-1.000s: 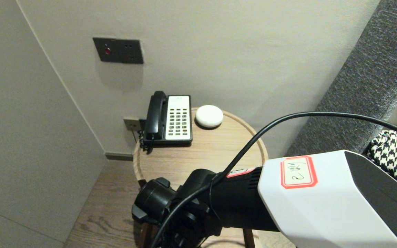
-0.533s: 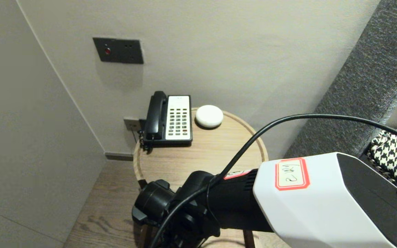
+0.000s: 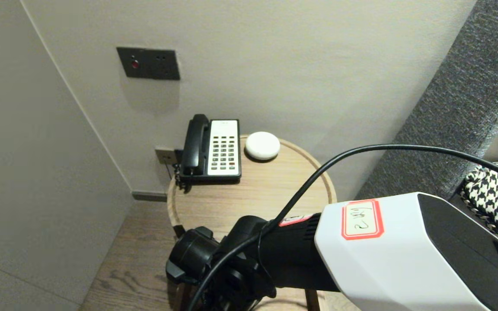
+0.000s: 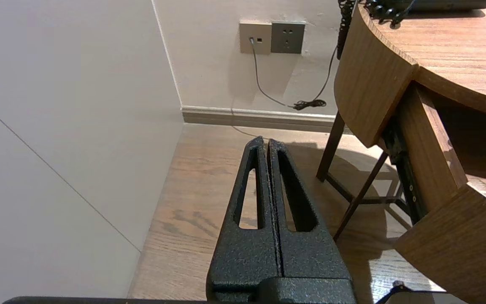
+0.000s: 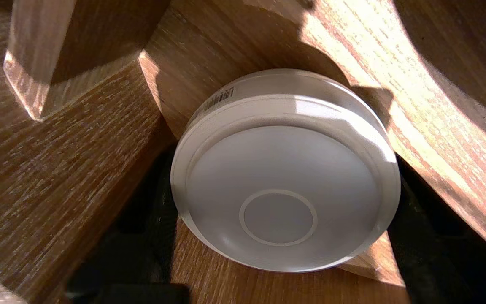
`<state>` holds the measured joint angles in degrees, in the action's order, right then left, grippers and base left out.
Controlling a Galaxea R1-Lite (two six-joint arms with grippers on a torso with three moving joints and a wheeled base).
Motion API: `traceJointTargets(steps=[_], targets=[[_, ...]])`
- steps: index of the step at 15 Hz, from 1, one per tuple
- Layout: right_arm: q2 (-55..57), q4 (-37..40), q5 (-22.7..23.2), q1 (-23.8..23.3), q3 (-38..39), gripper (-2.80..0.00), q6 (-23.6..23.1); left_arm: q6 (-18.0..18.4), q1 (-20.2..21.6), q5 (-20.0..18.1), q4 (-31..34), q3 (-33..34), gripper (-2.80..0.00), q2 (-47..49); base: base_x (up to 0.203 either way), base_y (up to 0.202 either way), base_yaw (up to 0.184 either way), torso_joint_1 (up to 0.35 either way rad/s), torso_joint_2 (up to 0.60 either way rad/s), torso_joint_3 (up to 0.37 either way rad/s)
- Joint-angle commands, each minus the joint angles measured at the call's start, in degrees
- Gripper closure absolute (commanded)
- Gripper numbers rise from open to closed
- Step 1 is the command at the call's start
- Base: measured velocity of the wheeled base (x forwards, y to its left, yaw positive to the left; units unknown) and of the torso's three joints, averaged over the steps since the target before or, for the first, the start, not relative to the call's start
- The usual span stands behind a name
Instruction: Put the remote controls on the table in the drawer one by one
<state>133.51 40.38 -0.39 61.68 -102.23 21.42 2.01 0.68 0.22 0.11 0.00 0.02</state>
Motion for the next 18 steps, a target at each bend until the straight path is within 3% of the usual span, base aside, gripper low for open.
traceJointTargets(steps=[1, 14, 18], targets=[[-0.01, 0.16, 0.04, 0.10, -0.07, -2.80, 0.11, 0.01, 0.02, 0.04, 0.07, 0.00, 0.00, -0.02, 0.000, 0.000, 0.000, 0.000, 0.00, 0.000], [-5.99, 0.73, -1.00, 0.28, 0.91, -2.80, 0.63, 0.01, 0.02, 0.04, -0.02, 0.00, 0.00, -0.02, 0.000, 0.000, 0.000, 0.000, 0.00, 0.000], [-12.87, 0.55, -0.94, 0.10, 6.21, -2.80, 0.98, 0.01, 0.02, 0.04, -0.02, 0.00, 0.00, -0.02, 0.000, 0.000, 0.000, 0.000, 0.00, 0.000]])
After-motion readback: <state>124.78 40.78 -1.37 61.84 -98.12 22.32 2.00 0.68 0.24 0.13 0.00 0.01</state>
